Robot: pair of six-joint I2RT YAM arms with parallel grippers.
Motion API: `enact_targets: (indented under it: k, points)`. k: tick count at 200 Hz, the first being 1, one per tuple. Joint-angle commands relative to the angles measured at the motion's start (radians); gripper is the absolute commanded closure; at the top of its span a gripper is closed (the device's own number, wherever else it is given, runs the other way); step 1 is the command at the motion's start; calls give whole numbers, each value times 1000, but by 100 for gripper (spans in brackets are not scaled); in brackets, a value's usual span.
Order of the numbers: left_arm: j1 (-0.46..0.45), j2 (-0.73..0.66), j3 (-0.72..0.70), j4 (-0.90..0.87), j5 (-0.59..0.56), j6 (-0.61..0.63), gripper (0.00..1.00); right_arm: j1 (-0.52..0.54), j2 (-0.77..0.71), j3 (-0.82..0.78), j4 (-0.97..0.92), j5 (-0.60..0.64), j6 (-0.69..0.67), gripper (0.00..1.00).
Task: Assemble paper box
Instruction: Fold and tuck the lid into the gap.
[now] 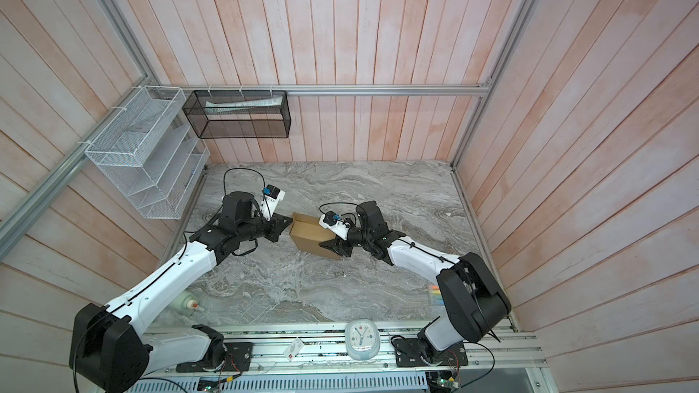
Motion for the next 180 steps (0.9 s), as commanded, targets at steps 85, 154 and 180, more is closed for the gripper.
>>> enact_targets:
  k: [85,154,180]
  points:
    - [-29,15,-43,79,7,-73,100,2,20,44,8,-20,12,74]
    - [-36,23,-72,115,-22,-99,100,4,41,53,6,-42,23,74]
    - [-38,25,-88,133,-40,-102,100,3,51,55,6,-48,25,74]
